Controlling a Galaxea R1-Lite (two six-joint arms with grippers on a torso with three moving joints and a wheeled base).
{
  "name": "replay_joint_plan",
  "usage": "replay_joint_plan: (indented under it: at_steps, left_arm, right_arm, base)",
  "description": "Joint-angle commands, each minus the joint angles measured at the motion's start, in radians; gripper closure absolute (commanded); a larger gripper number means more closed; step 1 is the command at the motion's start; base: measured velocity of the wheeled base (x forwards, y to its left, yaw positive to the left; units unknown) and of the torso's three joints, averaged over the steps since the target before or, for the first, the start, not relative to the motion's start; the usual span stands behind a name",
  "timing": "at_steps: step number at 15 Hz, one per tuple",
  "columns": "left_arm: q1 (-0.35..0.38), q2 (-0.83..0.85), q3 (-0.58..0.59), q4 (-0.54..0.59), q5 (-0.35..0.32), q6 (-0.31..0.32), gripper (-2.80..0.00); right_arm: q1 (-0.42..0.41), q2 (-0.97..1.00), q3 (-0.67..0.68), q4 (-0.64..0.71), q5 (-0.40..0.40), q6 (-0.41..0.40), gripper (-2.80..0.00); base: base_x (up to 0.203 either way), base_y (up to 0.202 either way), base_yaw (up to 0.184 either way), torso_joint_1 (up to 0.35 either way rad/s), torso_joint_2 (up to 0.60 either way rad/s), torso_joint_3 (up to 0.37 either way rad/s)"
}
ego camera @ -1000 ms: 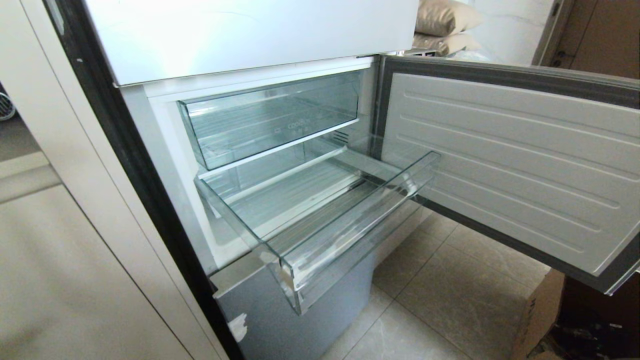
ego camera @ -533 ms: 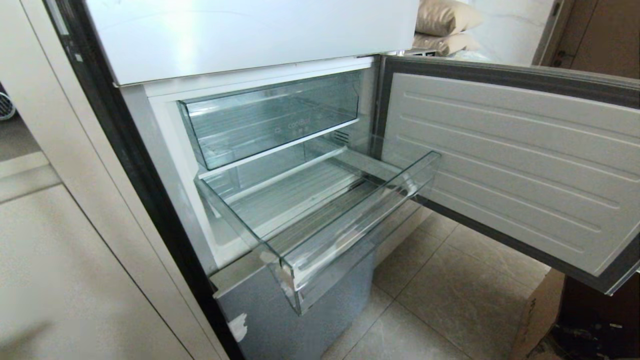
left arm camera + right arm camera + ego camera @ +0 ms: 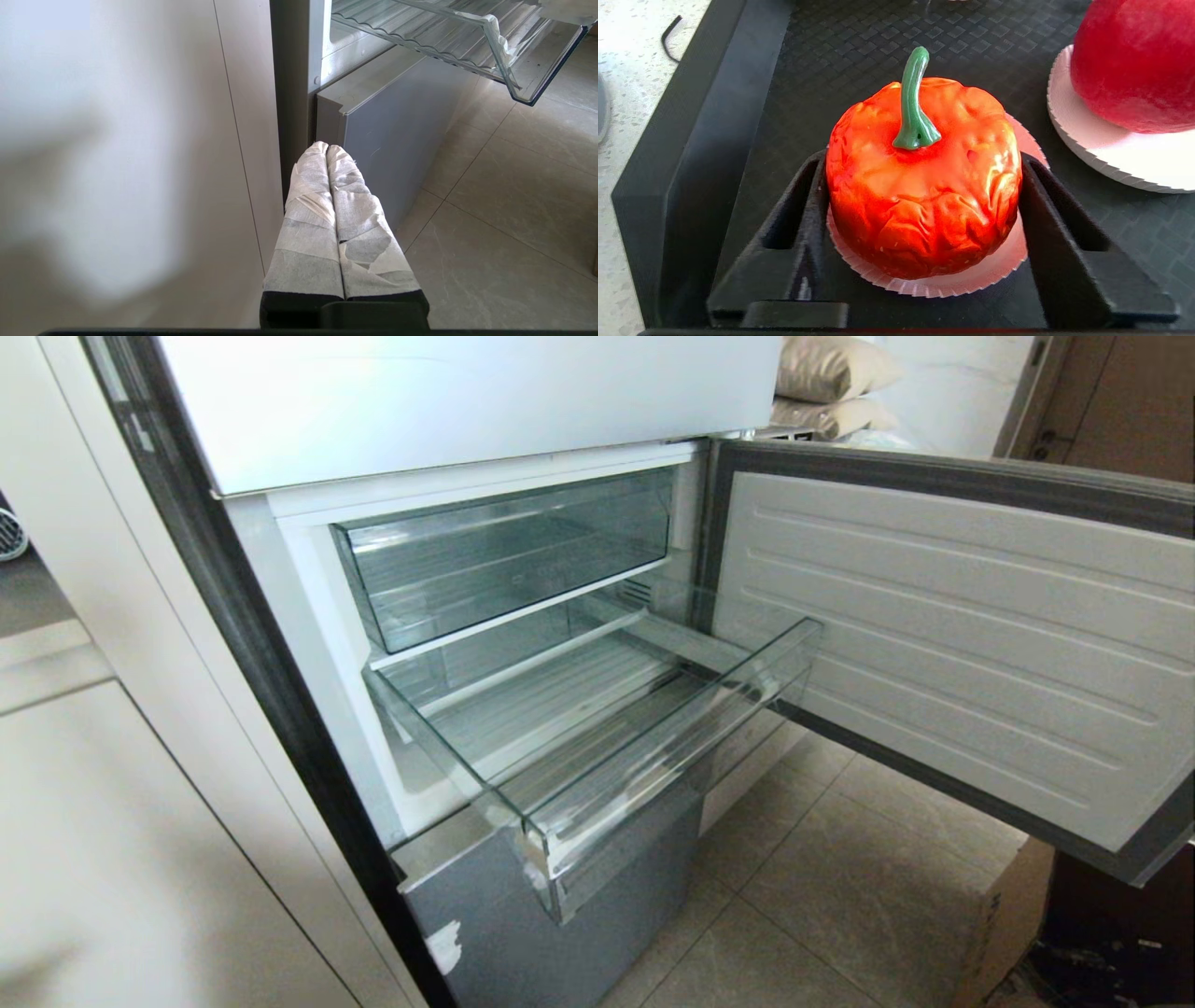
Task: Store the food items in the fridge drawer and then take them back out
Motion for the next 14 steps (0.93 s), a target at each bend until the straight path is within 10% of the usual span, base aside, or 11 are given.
replay_joint_plan:
  at_steps: [1,14]
  left_arm:
    - [0.000,0.000,0.000,0.000,0.000,0.000,0.00]
    - [0.000,0.000,0.000,0.000,0.000,0.000,0.00]
  right_arm:
    - [0.000,-0.006,0.000,-0.004,0.001,0.001,0.00]
    - [-0.034,-0.642,0.283,0.016,-0.053,0.043,0.00]
  base:
    - [0.000,0.000,0.000,0.000,0.00,0.000]
    - [0.000,0.000,0.000,0.000,0.00,0.000]
